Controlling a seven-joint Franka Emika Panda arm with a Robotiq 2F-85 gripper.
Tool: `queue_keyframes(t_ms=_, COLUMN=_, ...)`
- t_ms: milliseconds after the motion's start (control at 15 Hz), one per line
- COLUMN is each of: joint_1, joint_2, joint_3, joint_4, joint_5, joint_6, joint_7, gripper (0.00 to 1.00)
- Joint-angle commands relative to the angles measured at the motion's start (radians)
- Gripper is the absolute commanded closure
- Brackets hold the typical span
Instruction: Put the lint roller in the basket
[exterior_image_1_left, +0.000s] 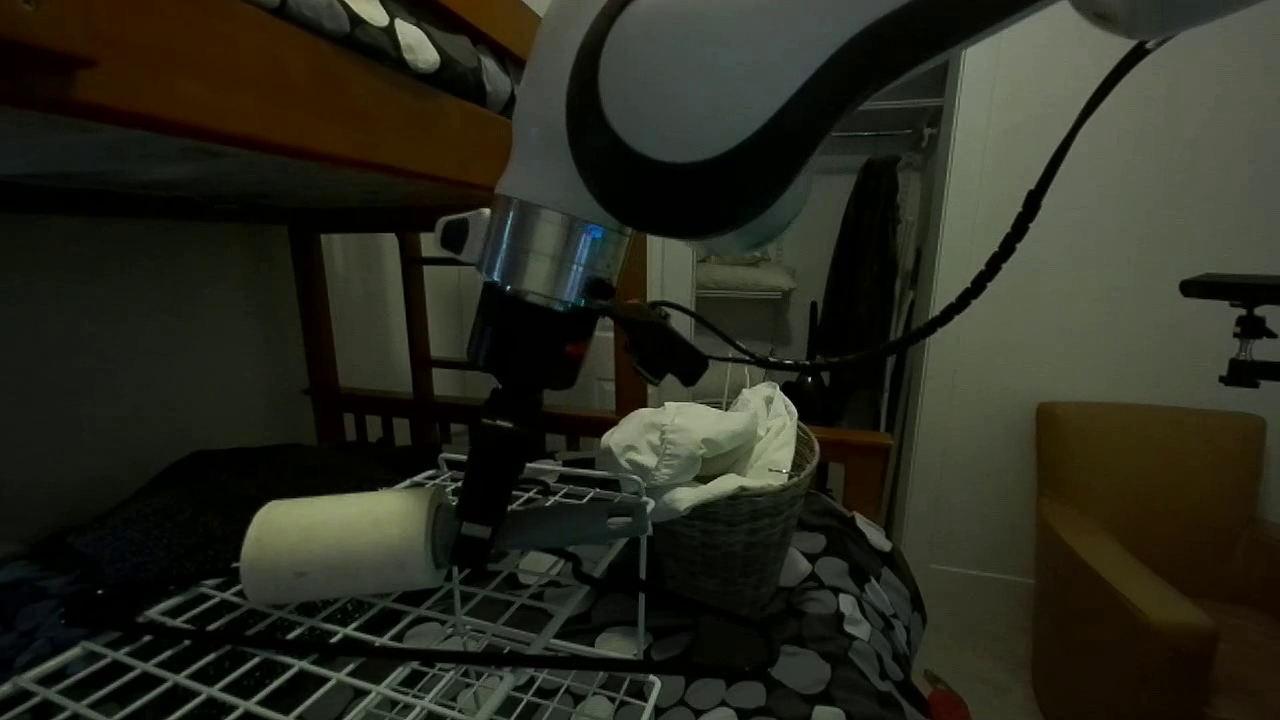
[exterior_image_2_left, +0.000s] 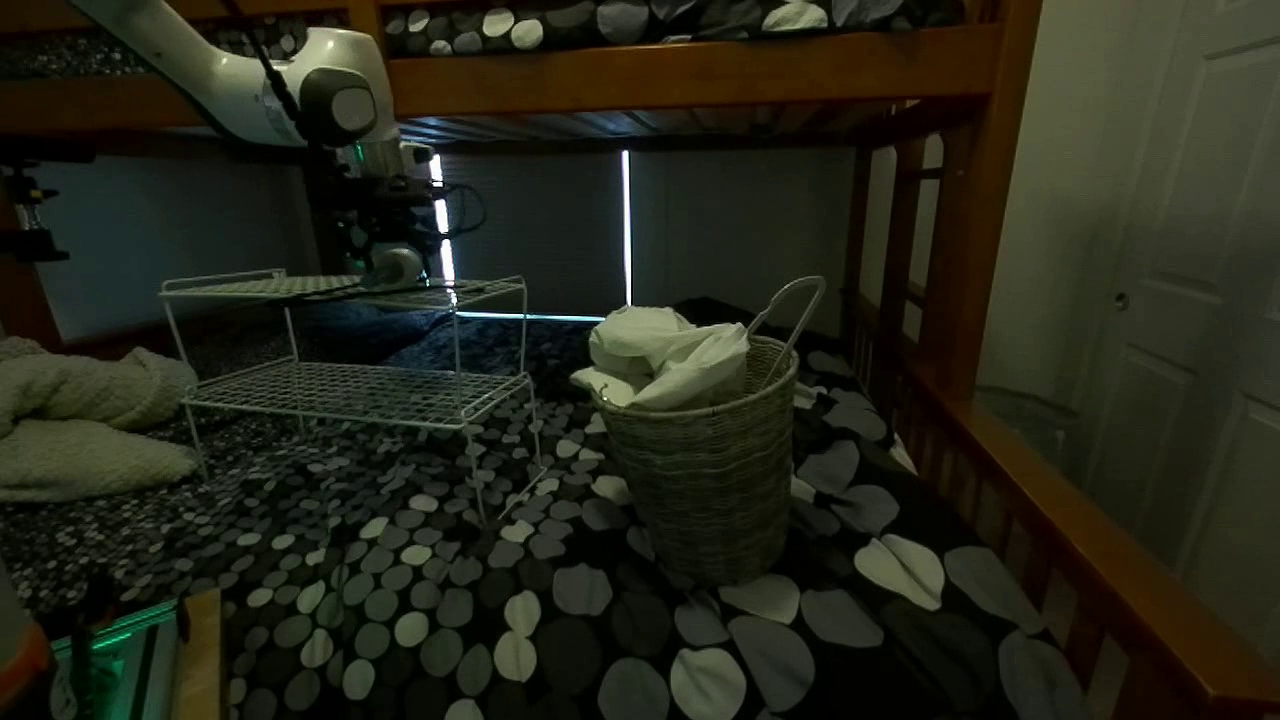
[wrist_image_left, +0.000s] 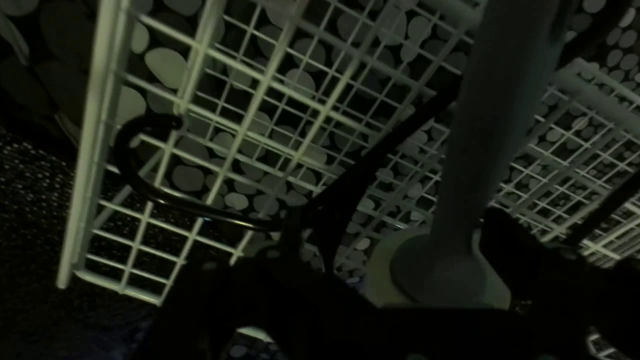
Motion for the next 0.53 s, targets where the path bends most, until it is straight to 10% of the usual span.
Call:
queue_keyframes(t_ms=0, joint_1=0.011, joint_2=0.047, joint_3=0.007, joint_4=0.041, joint_5=0.156, joint_6=-0.006, joint_7=-0.164, gripper=0.43)
queue_keyframes(t_ms=267, joint_1=0.002, joint_2=0.040, joint_3=0.020, joint_4=0.045, joint_5=0.194, joint_6=-0.021, joint_7=-0.167, gripper=0.72)
queue_keyframes(t_ms=467, joint_1=0.000, joint_2=0.015, joint_3=0.021, joint_4=0.030, joint_5=0.161, joint_6=-0.016, joint_7=-0.103, gripper=0.73)
